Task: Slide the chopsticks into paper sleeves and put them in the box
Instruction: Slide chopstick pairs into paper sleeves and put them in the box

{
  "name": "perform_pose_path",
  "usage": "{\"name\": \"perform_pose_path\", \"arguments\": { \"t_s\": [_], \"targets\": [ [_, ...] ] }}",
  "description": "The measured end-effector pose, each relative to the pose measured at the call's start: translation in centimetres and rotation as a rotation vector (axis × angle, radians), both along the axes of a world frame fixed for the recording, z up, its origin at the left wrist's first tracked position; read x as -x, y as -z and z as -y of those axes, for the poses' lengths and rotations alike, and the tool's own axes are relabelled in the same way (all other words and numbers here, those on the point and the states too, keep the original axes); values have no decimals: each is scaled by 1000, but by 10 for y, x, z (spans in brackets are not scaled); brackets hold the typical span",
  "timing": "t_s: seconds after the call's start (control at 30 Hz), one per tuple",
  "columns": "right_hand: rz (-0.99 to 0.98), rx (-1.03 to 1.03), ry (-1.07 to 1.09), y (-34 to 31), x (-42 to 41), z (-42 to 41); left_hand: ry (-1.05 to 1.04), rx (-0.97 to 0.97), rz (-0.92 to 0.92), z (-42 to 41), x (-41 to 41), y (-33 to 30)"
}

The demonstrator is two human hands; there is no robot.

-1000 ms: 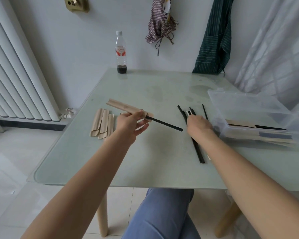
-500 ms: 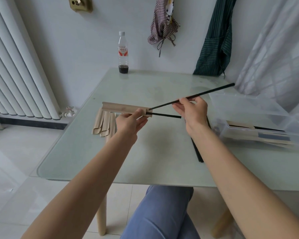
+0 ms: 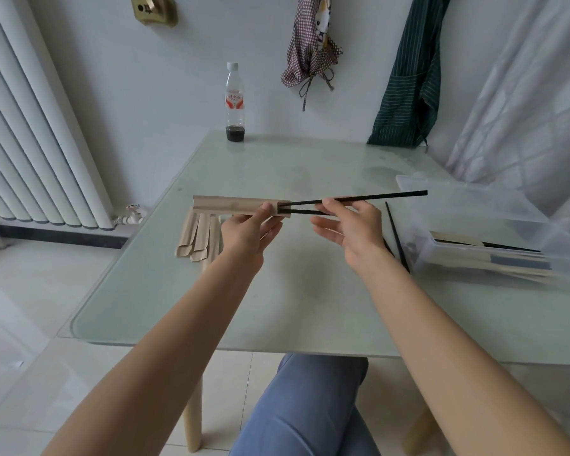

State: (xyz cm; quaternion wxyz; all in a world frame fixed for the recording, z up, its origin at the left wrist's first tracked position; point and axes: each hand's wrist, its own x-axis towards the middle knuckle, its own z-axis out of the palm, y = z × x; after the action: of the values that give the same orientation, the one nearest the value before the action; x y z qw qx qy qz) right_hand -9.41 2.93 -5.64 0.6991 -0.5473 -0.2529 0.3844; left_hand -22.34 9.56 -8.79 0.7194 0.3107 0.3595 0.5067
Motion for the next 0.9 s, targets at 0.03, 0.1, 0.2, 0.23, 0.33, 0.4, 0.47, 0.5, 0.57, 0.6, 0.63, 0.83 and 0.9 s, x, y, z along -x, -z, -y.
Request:
{"name": "perform_pose_path", "arguments": {
  "t_s": [0.03,0.1,0.2,0.23,0.33,0.4,0.47,0.5,0.57,0.6,0.63,0.83,0.9],
  "targets": [
    [-10,32,5,-1,-2,1,-10,2,0,0,1,0],
    [-36,86,67,-2,-6,2,-21,7,-2,-1,2,-1],
    [-38,142,133,1,-10,1,-15,11,11,-1,3,-2],
    [-41,154,125,2,-9,2,-10,13,19,0,2,-2],
    [-54,186,54,3,-5,3,-1,24,34,3,0,-4],
    [-38,208,40,2,-7,5,-15,34,37,2,0,-5],
    [-61,191,64,0,-13,6,-21,33,34,1,2,-7],
    [-81,166,83,0,-16,6,-20,29,31,0,3,-7],
    [-99,114,118,0,-19,6,-15,29,32,0,2,-8],
    [-94,96,123,1,-18,6,-12,32,38,1,1,-8],
    [-80,82,118,0,-16,6,-10,35,44,2,0,-9],
    [-106,9,187,-3,-25,6,-8,29,55,2,-2,-11],
    [-129,-25,274,0,-28,6,-7,30,54,3,-3,-12]
  ]
}}
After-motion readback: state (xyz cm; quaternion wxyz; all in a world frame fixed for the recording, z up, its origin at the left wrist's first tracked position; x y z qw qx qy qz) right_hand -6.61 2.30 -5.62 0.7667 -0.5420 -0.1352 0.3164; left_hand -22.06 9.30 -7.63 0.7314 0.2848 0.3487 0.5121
